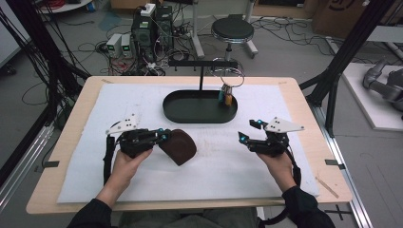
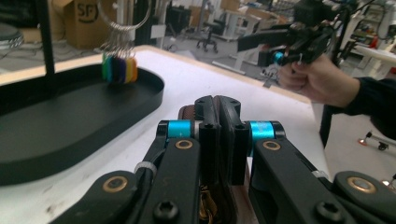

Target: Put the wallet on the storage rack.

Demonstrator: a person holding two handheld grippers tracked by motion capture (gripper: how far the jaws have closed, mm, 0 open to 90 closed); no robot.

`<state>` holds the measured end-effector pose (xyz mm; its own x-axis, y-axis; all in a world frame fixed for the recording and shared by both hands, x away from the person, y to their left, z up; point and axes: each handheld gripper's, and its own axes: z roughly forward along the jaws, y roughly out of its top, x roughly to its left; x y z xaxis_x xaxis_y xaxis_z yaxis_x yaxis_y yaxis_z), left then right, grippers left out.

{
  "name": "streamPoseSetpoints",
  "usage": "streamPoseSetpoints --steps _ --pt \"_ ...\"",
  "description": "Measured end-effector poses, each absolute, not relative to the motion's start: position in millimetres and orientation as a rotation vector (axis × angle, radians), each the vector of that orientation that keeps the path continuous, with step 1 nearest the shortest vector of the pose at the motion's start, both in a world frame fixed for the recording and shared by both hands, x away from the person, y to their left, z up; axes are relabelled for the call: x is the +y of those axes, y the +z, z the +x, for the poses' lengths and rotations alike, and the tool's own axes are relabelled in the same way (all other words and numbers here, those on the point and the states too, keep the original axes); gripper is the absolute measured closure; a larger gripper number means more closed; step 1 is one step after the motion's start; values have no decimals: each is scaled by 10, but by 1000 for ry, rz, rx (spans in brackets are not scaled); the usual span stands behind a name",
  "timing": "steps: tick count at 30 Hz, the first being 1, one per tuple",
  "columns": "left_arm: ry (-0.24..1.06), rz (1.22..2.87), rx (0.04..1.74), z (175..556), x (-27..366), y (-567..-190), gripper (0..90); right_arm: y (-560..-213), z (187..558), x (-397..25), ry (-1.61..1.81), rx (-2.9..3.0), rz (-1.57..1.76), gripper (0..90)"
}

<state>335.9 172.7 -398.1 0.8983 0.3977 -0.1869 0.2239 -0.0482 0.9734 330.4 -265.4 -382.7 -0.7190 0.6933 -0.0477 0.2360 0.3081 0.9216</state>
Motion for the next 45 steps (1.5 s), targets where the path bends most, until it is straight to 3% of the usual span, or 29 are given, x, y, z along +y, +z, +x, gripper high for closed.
streamPoseSetpoints --steps 11,31,34,37,41,45 --pt "152 1541 418 3312 1632 -3825 864 -3857 3279 -2286 1482 2296 681 328" --pt "85 1392 340 3322 1359 -3717 863 -3909 3308 -2005 1773 2467 610 309" --pt "76 1373 335 3328 1343 -3726 863 -3919 3322 -1994 1805 2480 599 377" --pt "78 1377 327 3324 1335 -3727 863 -3911 3314 -1997 1819 2485 568 529" --pt "88 1379 314 3319 1349 -3723 861 -3892 3302 -2012 1813 2478 529 638" --pt "107 1413 312 3320 1366 -3725 847 -3844 3294 -2076 1799 2462 495 688"
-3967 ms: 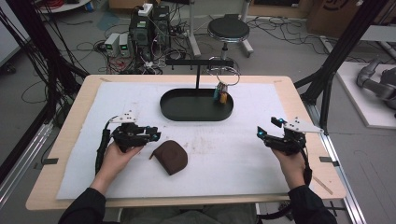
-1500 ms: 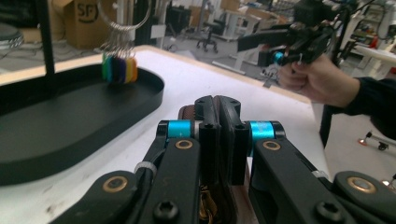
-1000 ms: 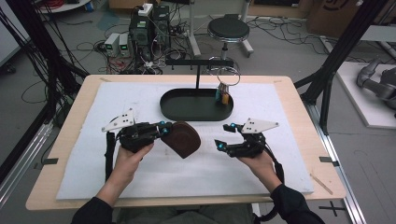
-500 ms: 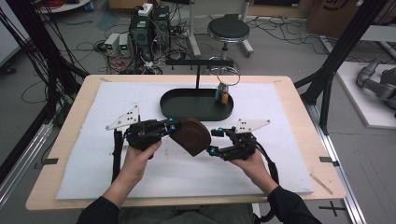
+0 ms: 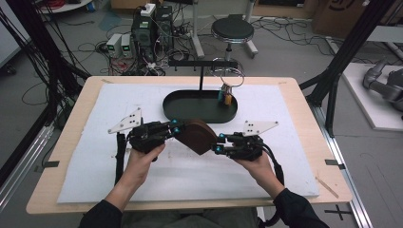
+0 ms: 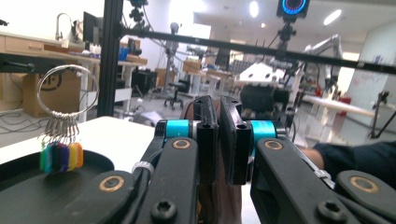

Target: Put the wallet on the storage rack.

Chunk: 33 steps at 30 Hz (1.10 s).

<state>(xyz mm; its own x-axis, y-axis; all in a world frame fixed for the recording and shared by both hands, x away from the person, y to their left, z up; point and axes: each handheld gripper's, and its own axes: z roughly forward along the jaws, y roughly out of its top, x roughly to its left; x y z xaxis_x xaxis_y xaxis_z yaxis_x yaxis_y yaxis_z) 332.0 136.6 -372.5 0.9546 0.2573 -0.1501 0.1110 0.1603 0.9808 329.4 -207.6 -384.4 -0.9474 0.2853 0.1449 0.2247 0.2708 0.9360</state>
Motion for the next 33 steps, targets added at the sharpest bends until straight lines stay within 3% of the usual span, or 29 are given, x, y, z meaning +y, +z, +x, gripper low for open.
streamPoseSetpoints --steps 2,5,9,18,24,30,33 --pt "114 1429 315 3323 1373 -3723 818 -3824 3296 -2098 1760 2469 479 698" --pt "123 1488 333 3342 1400 -3687 635 -3797 3311 -2125 1706 2503 476 702" --pt "157 1603 324 3344 1415 -3639 499 -3742 3329 -2153 1637 2535 439 703" --pt "98 1812 236 3339 1273 -3685 418 -3703 3329 -2142 1525 2673 326 702" --pt "-3 1896 184 3340 1165 -3746 431 -3701 3314 -2124 1480 2747 251 701" --pt "-36 1891 163 3340 1157 -3784 619 -3689 3305 -2132 1462 2766 223 692" --pt "-50 1852 163 3348 1180 -3804 659 -3663 3307 -2155 1499 2731 223 679"
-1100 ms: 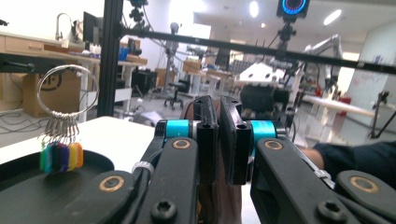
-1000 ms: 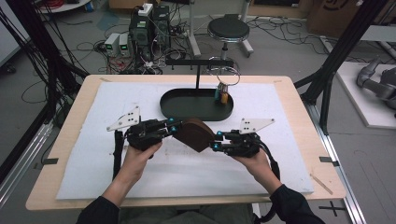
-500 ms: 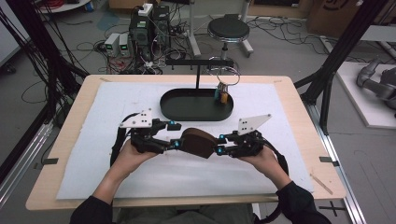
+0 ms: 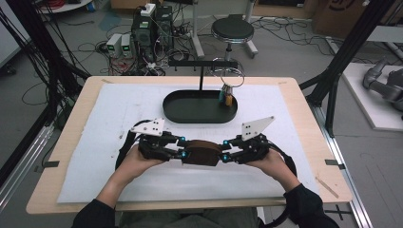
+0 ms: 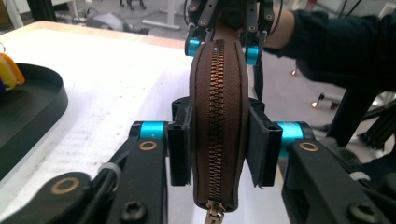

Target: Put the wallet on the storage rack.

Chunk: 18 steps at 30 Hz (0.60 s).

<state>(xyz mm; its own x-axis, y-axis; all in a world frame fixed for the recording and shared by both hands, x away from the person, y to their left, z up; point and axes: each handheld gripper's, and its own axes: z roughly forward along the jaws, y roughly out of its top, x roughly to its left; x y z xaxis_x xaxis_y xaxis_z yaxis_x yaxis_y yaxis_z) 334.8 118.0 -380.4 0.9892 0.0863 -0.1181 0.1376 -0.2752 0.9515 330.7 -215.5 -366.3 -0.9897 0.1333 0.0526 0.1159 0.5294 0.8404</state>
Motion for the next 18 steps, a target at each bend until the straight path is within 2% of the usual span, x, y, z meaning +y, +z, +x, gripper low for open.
streamPoseSetpoints --steps 4,6,10,18 --pt "-48 1800 163 3340 1188 -3805 674 -3639 3314 -2189 1558 2701 259 642" --pt "-58 1764 172 3343 1201 -3803 678 -3624 3320 -2220 1618 2656 295 571" --pt "-61 1721 183 3350 1225 -3792 679 -3617 3341 -2274 1718 2597 363 507" --pt "-43 1687 195 3341 1217 -3801 678 -3639 3337 -2246 1801 2562 386 526"
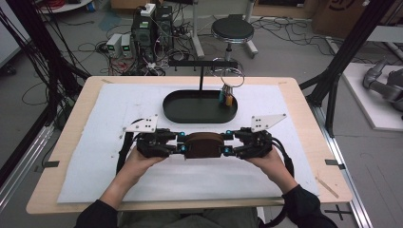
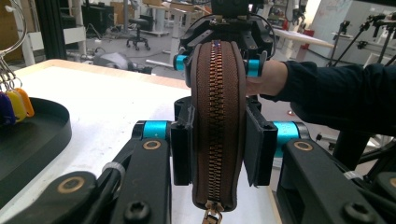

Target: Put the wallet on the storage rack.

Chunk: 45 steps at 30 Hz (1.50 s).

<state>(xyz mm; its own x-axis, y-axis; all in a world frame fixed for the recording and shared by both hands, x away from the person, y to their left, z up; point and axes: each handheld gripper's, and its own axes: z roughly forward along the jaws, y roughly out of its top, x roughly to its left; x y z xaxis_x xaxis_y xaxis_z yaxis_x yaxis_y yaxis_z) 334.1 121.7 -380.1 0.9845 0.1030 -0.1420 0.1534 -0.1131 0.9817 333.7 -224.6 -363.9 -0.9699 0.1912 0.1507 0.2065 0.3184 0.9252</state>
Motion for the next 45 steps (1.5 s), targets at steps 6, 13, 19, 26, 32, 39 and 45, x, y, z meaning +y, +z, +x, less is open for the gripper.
streamPoseSetpoints --steps 6,13,19,26,32,39,45 --pt "-41 1693 201 3330 1205 -3802 643 -3628 3322 -2248 -1792 -2535 -330 666" --pt "-23 1742 180 3304 1157 -3801 508 -3633 3309 -2229 -1774 -2552 -294 686" --pt "-41 1734 171 3309 1150 -3807 534 -3615 3304 -2260 -1825 -2517 -296 691" --pt "-51 1701 166 3319 1188 -3795 627 -3624 3313 -2287 -1854 -2466 -288 692" --pt "-44 1702 163 3317 1186 -3796 663 -3636 3325 -2293 -1861 -2465 -287 679" --pt "1 1710 178 3315 1195 -3789 677 -3641 3342 -2322 -1871 -2499 -377 522" --pt "54 1713 228 3341 1244 -3769 679 -3632 3420 -2501 -1949 -2497 -558 392"
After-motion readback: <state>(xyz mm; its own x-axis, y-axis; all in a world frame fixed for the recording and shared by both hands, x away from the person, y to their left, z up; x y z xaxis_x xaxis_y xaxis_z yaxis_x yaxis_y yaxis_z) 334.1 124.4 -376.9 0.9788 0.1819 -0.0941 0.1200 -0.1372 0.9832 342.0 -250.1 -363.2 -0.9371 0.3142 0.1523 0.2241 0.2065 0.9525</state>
